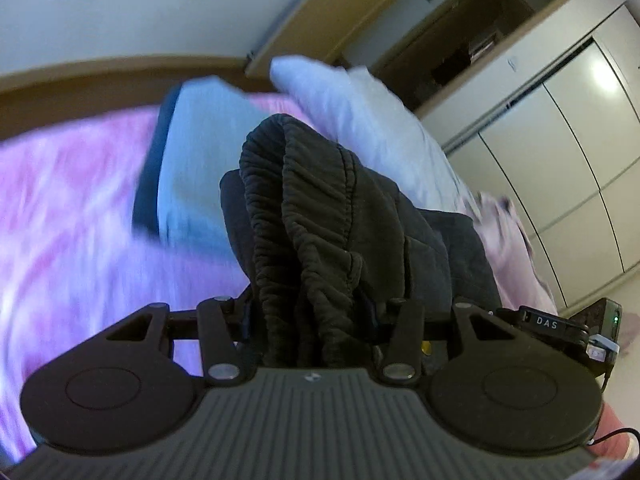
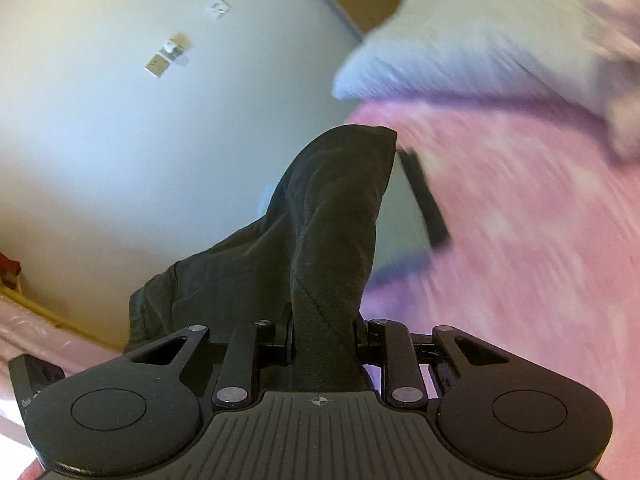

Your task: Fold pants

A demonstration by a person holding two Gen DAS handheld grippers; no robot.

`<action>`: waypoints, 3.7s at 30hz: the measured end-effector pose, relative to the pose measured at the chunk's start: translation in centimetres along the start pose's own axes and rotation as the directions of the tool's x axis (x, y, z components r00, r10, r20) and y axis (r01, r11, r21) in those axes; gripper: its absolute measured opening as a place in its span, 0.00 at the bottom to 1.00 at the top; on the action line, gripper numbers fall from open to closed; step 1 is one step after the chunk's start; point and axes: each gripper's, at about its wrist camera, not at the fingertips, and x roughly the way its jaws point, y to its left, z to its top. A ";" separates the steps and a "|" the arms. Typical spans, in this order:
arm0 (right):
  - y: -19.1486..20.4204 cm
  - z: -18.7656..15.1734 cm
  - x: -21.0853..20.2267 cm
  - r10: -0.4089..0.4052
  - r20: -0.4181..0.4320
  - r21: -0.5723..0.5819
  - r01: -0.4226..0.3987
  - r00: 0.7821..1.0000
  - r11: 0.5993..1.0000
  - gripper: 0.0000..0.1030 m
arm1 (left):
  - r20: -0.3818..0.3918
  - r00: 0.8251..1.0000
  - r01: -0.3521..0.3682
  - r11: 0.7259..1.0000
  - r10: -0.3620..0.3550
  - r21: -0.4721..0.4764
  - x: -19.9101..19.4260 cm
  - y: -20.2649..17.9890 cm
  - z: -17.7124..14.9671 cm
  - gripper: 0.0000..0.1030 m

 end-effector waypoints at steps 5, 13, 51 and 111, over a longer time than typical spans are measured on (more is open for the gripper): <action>-0.9 4.8 8.3 0.012 0.008 -0.010 -0.012 1.000 1.000 0.20 | 0.017 1.000 -0.005 1.000 0.005 0.015 6.5 3.9 7.4 0.42; -3.8 8.6 16.6 0.023 -0.010 -0.011 -0.024 1.000 1.000 0.20 | 0.010 1.000 -0.020 1.000 0.020 -0.001 13.8 8.6 12.4 0.41; 3.2 7.7 31.8 -0.365 0.187 -0.492 0.409 0.912 0.769 0.36 | 0.242 0.923 -0.368 0.864 0.297 0.343 21.8 7.7 13.8 0.21; 19.5 -15.2 -12.6 -0.215 0.049 -0.411 0.216 0.975 0.886 0.65 | 0.182 0.868 -0.497 0.815 0.463 0.297 -17.6 -18.1 -10.9 0.63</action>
